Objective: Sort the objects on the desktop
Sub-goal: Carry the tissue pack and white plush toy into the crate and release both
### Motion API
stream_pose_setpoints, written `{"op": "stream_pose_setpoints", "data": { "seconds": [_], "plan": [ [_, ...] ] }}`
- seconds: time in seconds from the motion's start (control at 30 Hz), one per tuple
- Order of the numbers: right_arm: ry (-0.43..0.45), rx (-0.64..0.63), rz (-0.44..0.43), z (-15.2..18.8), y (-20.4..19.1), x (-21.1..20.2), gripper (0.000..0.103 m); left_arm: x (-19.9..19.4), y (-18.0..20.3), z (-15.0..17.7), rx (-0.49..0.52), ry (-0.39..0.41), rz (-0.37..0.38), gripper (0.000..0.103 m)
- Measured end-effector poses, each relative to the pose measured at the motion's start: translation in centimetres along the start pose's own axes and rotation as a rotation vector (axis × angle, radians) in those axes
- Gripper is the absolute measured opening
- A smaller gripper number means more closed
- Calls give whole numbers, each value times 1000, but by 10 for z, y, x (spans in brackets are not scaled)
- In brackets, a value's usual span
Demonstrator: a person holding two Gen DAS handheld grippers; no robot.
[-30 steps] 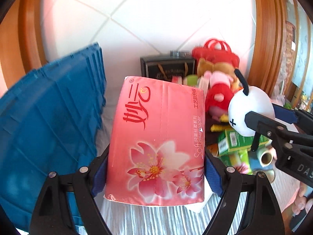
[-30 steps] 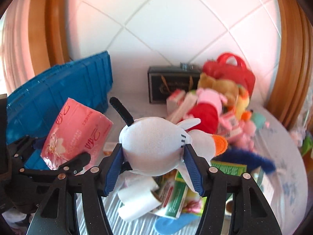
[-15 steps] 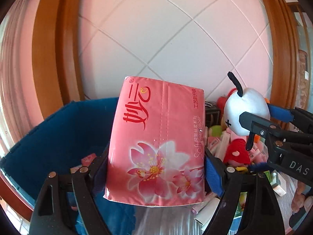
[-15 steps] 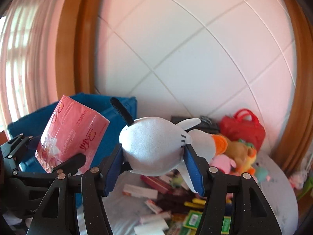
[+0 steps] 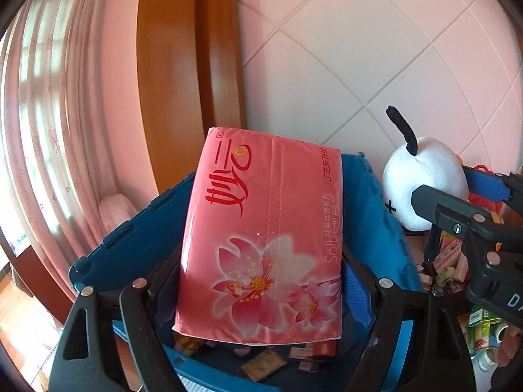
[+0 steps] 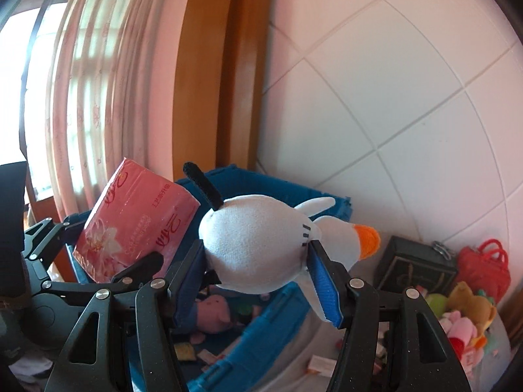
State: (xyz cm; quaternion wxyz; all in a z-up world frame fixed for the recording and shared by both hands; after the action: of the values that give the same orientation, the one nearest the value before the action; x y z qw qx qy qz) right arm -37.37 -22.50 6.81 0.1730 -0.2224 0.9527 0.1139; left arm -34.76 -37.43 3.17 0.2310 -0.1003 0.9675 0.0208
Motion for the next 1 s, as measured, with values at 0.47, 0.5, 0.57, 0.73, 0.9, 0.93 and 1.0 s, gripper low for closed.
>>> {"op": "stream_pose_setpoints", "data": {
  "seconds": [0.47,0.5,0.57,0.73,0.9,0.93,1.0],
  "plan": [
    [-206,-22,60,16,-65,90,64,55,-81,17,-29,-132,4,86],
    [-215,-24,68,18,-65,93,67,57,-81,20,-31,-140,9,87],
    [-217,-27,87,19,-64,93,67,59,-81,24,-35,-154,24,87],
    [-214,-10,114,17,-60,89,88,55,-74,31,-42,-181,54,87],
    [-206,4,126,14,-56,79,97,61,-71,36,-52,-224,44,88],
    [-202,5,128,13,-56,77,98,59,-69,36,-52,-217,51,88],
    [-195,5,135,13,-53,73,102,56,-66,37,-50,-214,59,88]
  ]
}}
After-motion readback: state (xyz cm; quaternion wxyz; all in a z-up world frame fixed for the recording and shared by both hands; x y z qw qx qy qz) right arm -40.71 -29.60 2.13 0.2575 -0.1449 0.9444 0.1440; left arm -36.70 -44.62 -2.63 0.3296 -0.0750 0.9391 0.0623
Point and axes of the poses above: each gripper's, at about its wrist camera, not at the fingertips, and x roughly the way its jaws point, y to its right, z to its underside, the point moved 8 cm from there along x, roughly the way its jaws point, and after that the axes turned 6 degrees about z, right-handed, at the moved point
